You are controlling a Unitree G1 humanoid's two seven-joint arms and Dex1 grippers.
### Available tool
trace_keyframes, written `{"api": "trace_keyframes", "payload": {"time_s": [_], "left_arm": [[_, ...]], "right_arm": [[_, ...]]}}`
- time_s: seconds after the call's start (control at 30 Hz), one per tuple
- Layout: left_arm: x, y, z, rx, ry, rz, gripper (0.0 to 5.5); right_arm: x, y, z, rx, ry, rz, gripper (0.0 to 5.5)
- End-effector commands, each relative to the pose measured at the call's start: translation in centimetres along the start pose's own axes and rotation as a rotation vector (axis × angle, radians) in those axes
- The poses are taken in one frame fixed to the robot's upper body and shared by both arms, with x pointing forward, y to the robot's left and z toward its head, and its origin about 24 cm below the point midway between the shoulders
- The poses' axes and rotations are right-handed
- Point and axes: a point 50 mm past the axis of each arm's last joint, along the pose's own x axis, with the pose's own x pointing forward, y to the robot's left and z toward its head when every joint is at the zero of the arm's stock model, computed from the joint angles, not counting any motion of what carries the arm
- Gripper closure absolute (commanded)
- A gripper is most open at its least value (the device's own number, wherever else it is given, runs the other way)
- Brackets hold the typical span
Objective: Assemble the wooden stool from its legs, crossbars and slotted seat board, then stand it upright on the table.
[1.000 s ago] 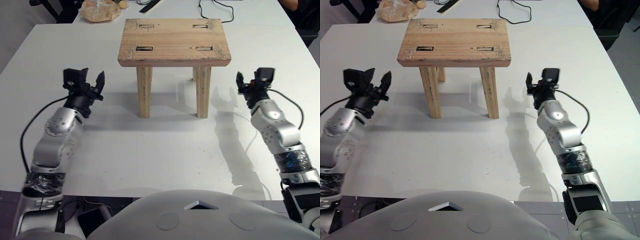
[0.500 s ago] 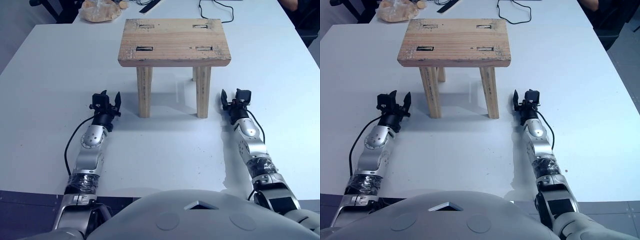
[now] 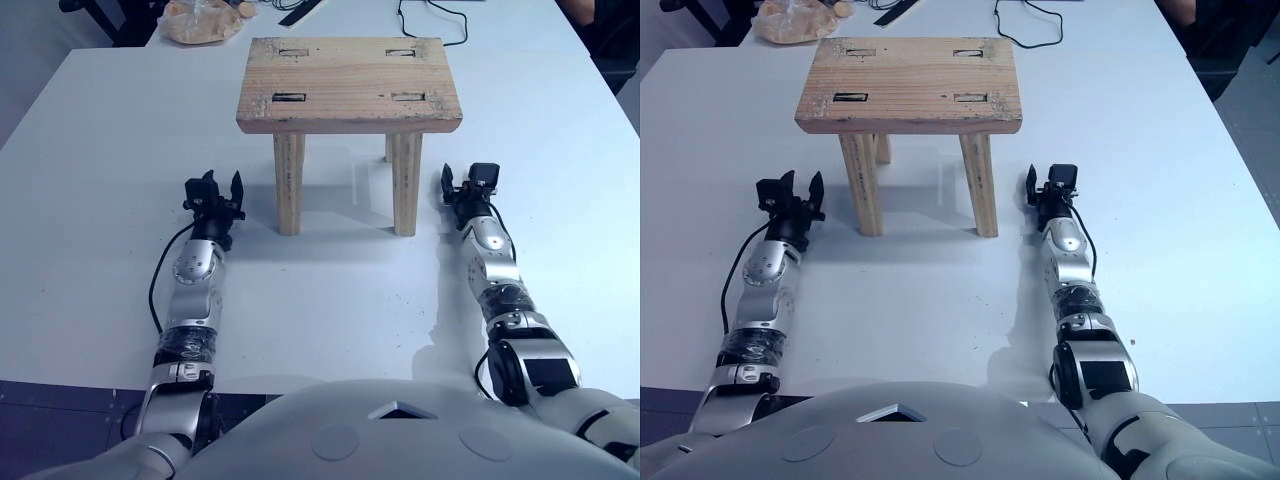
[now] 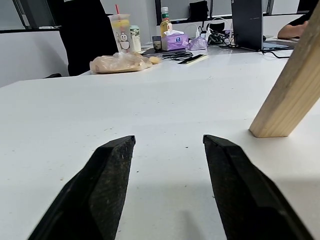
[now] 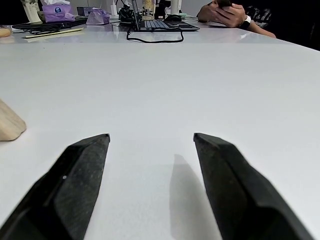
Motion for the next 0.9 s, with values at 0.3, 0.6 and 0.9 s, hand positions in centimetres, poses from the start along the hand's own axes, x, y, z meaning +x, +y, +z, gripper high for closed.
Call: {"api": "trace_keyframes", "payload": {"time_s": [0.3, 0.6, 0.9], "left_arm": [[1.8, -0.1, -0.1, 0.016, -0.029, 0.004, 2.97], [1.0, -0.3, -0.6, -0.002, -0.027, 0.034, 2.97], [0.8, -0.1, -0.9, 0.011, -0.025, 0.082, 2.97]], "right_arm": [[0.8, -0.5, -1.4, -0.033, 0.095, -0.015, 2.41], [0.7, -2.0, -1.7, -0.049, 0.131, -0.049, 2.41], [1.0, -1.9, -1.4, -0.099, 0.127, -0.007, 2.41]]}}
